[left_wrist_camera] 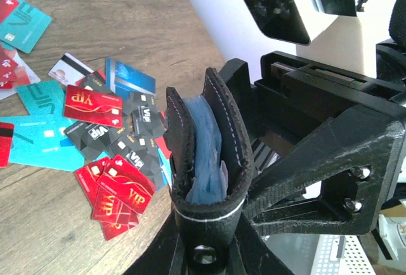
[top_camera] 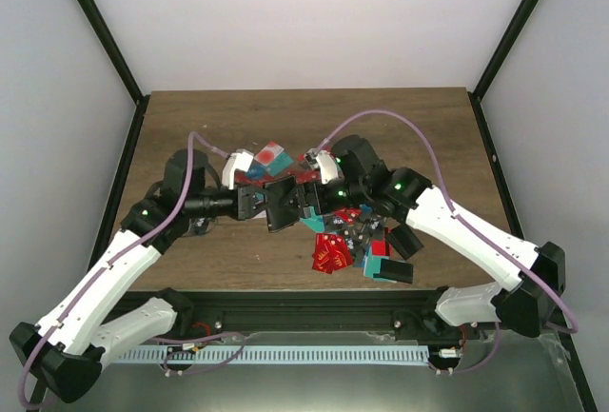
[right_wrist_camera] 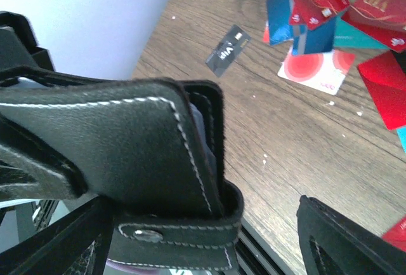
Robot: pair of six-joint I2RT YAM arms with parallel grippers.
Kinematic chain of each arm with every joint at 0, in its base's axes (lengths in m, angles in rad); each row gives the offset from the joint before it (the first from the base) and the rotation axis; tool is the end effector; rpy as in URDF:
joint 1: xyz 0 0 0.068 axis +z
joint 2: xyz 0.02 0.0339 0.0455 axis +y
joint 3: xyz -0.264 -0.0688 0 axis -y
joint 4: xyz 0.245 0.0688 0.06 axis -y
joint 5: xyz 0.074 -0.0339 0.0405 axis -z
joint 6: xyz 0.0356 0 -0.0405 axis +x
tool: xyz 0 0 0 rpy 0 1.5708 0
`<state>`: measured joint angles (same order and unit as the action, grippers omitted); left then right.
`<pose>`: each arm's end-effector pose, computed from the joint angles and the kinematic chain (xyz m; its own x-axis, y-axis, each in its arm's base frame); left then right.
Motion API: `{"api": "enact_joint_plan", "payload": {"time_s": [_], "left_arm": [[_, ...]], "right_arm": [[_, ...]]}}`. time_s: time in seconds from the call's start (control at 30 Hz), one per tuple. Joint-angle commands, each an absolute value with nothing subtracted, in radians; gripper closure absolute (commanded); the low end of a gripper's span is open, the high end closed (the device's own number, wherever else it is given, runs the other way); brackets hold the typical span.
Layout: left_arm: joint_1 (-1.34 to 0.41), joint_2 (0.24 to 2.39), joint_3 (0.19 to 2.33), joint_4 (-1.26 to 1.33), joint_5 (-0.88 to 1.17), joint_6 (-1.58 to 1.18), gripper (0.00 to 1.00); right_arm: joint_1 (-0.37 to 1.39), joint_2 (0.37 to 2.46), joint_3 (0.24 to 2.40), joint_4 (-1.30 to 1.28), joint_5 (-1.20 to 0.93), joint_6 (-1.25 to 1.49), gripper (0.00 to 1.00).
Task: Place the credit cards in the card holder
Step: Open the credit card at the center of the board.
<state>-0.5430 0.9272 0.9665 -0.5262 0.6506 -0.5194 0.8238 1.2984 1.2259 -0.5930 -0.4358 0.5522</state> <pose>0.1554 -0.1189 0.3464 -0.7793 0.0090 -0.6266 0.5559 0.4713 -0.6847 0.1801 0.2166 0.3442 -0.8244 -0.1904 -0.5330 -0.5383 0.5546 0.6345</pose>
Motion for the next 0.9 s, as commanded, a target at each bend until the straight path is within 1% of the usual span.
{"api": "enact_joint_plan", "payload": {"time_s": [0.0,0.13,0.33,0.43,0.57,0.7,0.77,0.87], "left_arm": [[-0.549,0.895,0.986,-0.480,0.715,-0.519,0.96],[-0.549,0.890,0.990,-0.496,0.707,-0.519,0.96],[-0.549,0.882,0.990,-0.518,0.693,-0.520,0.96],[-0.549,0.885,0.993,-0.536,0.677,-0.517,0.96],[-0.549,0.891,0.986,-0.557,0.657,-0.511,0.96],[-0.550,0.901,0.979,-0.572,0.647,-0.511,0.96],[-0.551,0.904,0.975,-0.575,0.644,-0.512,0.96],[-0.551,0.908,0.965,-0.571,0.644,-0.517,0.96]], "right_arm": [[0.817,1.347,1.230,-0.783,-0.226,0.592,0.20],[0.797,1.343,1.168,-0.829,-0.176,0.638,0.20],[0.707,1.274,1.028,-0.857,-0.174,0.662,0.21],[0.683,1.226,1.003,-0.854,-0.191,0.647,0.21],[0.683,1.140,0.994,-0.756,-0.345,0.584,0.23],[0.683,1.037,0.975,-0.647,-0.469,0.574,0.28],[0.684,1.011,0.966,-0.582,-0.541,0.576,0.31],[0.734,1.010,0.981,-0.521,-0.590,0.577,0.32]]}}
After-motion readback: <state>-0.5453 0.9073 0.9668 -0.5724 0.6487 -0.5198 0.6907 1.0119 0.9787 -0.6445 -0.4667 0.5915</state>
